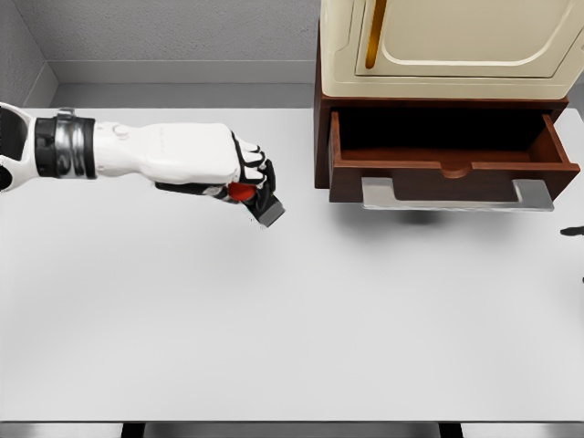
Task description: Put the switch into the drawer with left arm, and close the drawer with right arm
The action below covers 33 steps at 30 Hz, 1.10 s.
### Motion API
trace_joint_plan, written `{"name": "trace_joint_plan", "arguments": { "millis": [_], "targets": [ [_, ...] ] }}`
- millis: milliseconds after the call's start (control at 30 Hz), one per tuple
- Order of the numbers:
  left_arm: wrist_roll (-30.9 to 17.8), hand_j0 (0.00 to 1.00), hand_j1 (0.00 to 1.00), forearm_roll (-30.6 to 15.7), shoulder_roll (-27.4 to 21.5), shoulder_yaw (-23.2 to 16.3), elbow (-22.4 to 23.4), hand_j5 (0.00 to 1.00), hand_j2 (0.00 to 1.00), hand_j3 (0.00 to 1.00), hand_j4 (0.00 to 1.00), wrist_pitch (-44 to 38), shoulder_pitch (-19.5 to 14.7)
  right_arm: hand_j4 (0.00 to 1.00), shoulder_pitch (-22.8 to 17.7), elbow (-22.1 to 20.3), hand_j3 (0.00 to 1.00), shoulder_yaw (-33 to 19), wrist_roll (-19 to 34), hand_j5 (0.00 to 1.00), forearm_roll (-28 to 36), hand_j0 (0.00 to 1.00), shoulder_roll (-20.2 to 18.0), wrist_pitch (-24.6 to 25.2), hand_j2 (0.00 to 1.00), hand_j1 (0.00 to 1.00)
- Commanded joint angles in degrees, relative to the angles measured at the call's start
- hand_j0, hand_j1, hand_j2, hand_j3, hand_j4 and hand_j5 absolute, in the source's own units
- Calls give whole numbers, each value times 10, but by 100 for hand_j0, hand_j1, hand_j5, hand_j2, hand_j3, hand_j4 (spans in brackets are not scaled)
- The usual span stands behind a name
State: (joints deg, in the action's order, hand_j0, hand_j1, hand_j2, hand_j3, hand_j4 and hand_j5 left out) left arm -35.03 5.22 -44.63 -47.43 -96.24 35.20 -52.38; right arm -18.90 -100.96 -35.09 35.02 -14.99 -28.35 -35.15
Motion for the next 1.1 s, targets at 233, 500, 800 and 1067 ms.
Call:
{"name": "trace_joint_plan", "arguments": {
  "millis": [233,500,800,1067],
  "targets": [
    [0,34,34,-20,34,7,-2,34,34,34,34,-2,-15,57,35,0,57,68,0,57,-22,57,-3,2,57,57],
    [0,34,34,-31,37,10,-4,34,34,34,34,-2,-43,55,36,0,55,71,0,55,-21,55,-6,2,55,55],
    [0,34,34,-31,70,10,15,34,34,34,34,-2,-62,55,42,0,55,75,0,55,-17,55,-3,2,55,55],
    [0,34,34,-29,110,9,59,34,34,34,34,-2,-86,56,59,1,56,88,0,56,-16,56,-2,2,56,56]
  ]
}}
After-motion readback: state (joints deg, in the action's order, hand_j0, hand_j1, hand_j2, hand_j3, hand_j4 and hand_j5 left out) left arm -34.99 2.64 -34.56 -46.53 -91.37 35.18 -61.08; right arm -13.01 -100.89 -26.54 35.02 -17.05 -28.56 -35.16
